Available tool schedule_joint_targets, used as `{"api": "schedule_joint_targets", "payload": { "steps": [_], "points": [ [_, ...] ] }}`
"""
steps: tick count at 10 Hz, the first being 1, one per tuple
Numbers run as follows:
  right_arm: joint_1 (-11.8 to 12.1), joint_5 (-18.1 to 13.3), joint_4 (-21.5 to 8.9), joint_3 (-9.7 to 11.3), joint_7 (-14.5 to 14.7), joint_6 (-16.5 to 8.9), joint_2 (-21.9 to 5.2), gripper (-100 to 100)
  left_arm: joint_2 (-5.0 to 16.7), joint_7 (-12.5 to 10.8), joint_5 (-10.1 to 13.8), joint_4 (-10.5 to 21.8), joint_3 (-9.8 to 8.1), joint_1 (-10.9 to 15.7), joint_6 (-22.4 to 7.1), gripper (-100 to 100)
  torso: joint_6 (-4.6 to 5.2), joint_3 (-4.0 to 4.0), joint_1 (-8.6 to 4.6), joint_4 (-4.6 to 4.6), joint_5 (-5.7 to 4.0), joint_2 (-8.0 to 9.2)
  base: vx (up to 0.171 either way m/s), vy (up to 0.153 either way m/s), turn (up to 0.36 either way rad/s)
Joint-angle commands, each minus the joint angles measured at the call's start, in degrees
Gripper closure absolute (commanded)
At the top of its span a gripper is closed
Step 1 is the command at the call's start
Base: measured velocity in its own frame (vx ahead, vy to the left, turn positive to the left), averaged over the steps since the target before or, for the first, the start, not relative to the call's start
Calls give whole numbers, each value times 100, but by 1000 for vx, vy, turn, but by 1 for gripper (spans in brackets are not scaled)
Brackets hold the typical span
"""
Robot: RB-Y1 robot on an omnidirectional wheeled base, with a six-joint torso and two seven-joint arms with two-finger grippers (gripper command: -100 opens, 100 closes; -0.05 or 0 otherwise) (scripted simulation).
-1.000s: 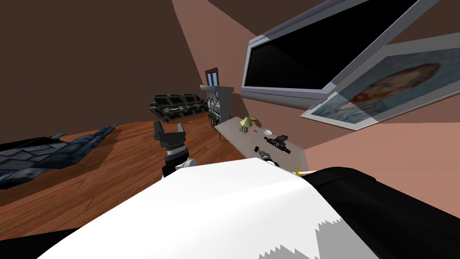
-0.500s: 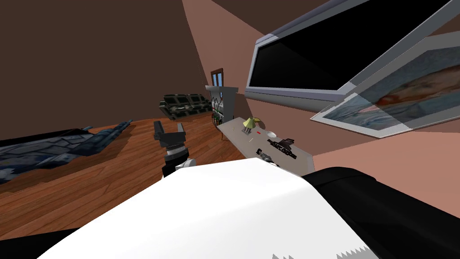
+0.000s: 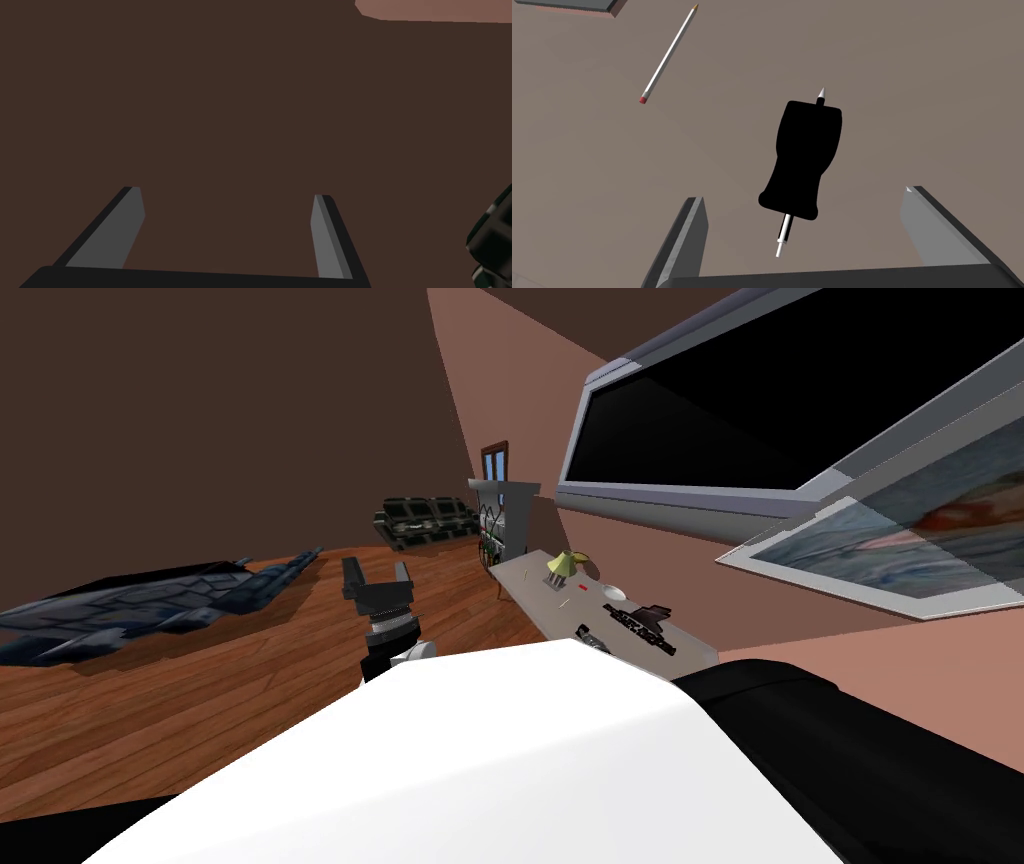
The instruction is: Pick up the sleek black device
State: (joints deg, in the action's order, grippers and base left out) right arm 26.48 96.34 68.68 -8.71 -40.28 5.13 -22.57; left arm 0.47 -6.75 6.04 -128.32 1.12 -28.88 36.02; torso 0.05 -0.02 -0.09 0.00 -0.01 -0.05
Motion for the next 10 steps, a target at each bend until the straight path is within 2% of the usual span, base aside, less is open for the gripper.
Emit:
{"api": "schedule_joint_targets", "payload": {
  "steps": [1,2,3,4,6,8,9,10],
  "points": [
    [-2,125,-169,4,-138,-50,-77,-100,0,0,0,0,0,0,0,0,0,0,0,0,0,0,11,-19,212],
    [-22,348,-419,41,-281,-107,-196,-100,0,0,0,0,-1,-1,0,0,5,-1,-5,-1,-1,-1,14,-22,304],
    [-22,90,-479,41,-281,-107,-196,-100,0,0,0,0,0,0,0,0,2,-2,-7,-1,-1,-2,12,-27,125],
    [-42,672,-683,82,-415,-159,-313,-100,0,0,0,0,-1,-2,0,0,7,-2,-9,-1,-2,-2,12,-25,285],
    [-42,672,-777,82,-415,-159,-313,-100,0,0,0,0,-1,-2,0,0,8,-2,-9,-2,-2,-3,10,-22,43],
    [-77,1110,-1196,184,-652,-248,-534,-100,0,0,0,0,-1,-1,0,0,3,-1,-4,-1,0,-2,15,-26,347],
    [-77,1139,-1332,184,-652,-248,-534,-100,1,0,0,0,-1,0,0,0,0,-3,-13,-1,-2,-6,19,-47,106],
    [-77,1139,-1332,184,-652,-248,-534,-100,1,0,0,0,-2,-2,0,0,10,-4,-15,-2,-4,-6,9,-22,-73]
  ]
}}
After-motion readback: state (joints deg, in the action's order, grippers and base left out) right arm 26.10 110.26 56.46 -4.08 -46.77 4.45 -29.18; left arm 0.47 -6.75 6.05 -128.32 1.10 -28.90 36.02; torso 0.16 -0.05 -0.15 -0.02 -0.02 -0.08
